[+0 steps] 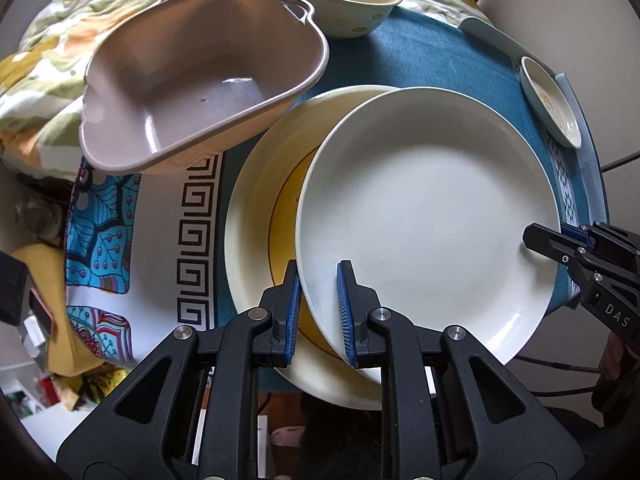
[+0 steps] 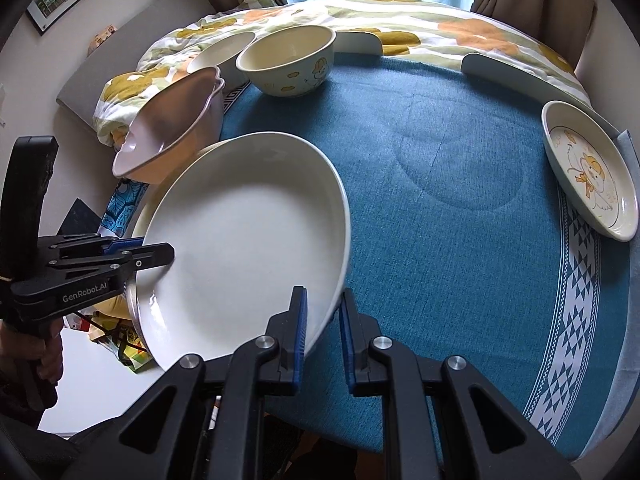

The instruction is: Organize plates and bowls

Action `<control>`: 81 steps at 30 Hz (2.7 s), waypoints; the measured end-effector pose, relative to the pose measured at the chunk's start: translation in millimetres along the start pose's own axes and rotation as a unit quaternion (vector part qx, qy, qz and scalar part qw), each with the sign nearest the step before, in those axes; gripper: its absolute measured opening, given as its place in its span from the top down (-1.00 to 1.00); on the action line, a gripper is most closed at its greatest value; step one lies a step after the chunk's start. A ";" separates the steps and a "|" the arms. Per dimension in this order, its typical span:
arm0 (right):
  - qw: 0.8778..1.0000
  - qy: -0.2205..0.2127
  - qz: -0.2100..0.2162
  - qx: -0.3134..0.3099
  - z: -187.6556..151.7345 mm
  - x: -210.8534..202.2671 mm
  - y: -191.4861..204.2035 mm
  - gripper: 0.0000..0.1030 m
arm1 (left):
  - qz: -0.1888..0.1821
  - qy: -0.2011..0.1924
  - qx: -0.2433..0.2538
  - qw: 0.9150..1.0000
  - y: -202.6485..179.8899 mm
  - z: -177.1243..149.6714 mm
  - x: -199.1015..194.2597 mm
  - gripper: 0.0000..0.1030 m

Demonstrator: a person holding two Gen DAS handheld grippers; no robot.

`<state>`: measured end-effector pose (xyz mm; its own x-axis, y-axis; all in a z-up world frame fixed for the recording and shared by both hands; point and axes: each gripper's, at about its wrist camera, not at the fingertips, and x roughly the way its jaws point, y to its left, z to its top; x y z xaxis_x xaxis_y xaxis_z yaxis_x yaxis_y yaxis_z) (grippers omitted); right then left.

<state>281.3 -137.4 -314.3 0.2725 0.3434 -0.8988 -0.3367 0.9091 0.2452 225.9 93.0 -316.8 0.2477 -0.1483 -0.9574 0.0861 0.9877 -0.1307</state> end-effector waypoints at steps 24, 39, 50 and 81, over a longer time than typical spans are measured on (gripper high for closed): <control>0.996 -0.004 -0.047 -0.082 4.6 10.2 21.5 0.72 | 0.188 -0.051 0.104 0.975 -41.8 -11.9 -3.5 0.70; 0.993 -0.006 -0.067 -0.095 4.7 12.2 25.7 0.72 | 0.202 -0.053 0.096 0.973 -37.3 -18.0 -8.6 0.70; 0.998 -0.038 -0.021 -0.047 9.3 -18.9 12.4 0.72 | 0.175 -0.085 0.084 0.977 -36.6 -9.1 -45.8 0.70; 0.935 -0.143 -0.030 0.324 -21.7 -112.1 -259.6 -0.85 | -0.095 -0.044 0.251 0.962 -297.0 201.2 16.8 -0.58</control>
<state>318.6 -417.0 -285.1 0.5345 0.2516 -0.8068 0.2784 0.8490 0.4492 398.6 -212.8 -242.3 0.2593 -0.3498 -0.9002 0.5886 0.7962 -0.1398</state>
